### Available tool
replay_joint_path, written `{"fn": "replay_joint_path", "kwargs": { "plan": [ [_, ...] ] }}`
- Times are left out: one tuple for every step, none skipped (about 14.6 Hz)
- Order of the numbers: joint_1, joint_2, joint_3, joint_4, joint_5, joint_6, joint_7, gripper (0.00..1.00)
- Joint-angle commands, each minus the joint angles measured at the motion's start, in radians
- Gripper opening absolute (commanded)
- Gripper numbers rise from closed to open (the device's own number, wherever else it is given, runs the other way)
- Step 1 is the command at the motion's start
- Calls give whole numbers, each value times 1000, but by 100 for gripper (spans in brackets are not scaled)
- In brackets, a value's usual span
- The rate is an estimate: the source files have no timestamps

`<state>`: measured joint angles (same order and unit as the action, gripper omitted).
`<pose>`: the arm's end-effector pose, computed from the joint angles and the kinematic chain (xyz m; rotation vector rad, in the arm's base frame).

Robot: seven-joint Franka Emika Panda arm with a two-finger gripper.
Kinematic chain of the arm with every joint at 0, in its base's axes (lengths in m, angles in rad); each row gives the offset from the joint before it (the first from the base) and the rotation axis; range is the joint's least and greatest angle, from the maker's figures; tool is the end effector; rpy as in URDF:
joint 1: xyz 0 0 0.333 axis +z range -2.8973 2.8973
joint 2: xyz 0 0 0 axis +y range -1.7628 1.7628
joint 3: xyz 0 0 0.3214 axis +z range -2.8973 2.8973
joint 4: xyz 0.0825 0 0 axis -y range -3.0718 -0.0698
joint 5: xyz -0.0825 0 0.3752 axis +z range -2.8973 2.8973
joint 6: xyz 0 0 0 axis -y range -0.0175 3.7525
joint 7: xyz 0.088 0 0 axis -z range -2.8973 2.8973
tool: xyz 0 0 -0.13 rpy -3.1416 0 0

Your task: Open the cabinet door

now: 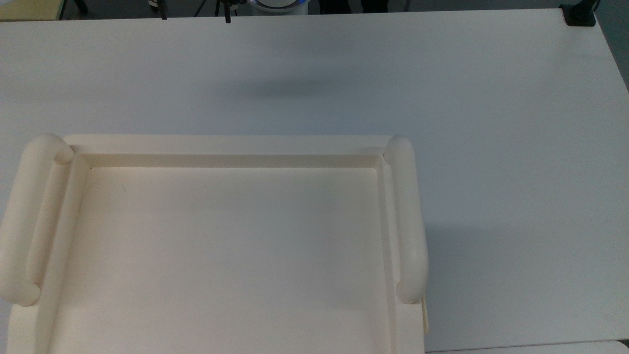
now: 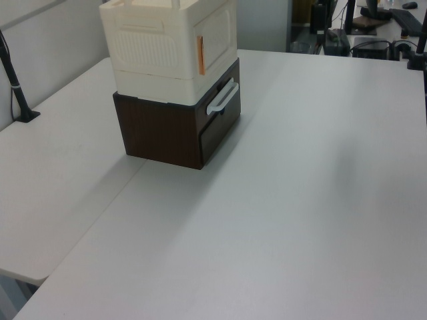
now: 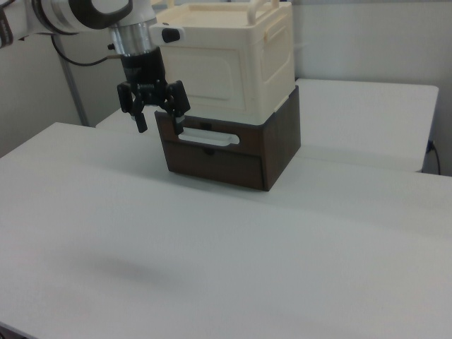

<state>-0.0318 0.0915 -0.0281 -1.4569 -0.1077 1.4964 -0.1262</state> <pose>0.5640 -0.0477 0.6028 3.0339 0.0928 -0.0941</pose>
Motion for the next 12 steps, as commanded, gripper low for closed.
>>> {"fn": "replay_joint_path", "kwargs": {
  "plan": [
    [35,-4,0,-22,-10,-5,8,100],
    [42,1,0,-20,-9,-2,8,100],
    [52,14,0,-20,-6,27,17,100],
    [72,20,0,-20,-6,51,22,100],
    [101,42,0,-19,-13,73,26,100],
    [115,53,0,-13,-20,82,40,100],
    [124,68,0,-2,-14,100,46,100],
    [127,83,0,15,-7,126,48,100],
    [130,86,2,24,-6,140,48,100],
    [144,90,2,29,-7,166,49,100],
    [168,91,0,32,-10,188,63,100],
    [177,91,-1,35,-15,214,100,100]
  ]
}}
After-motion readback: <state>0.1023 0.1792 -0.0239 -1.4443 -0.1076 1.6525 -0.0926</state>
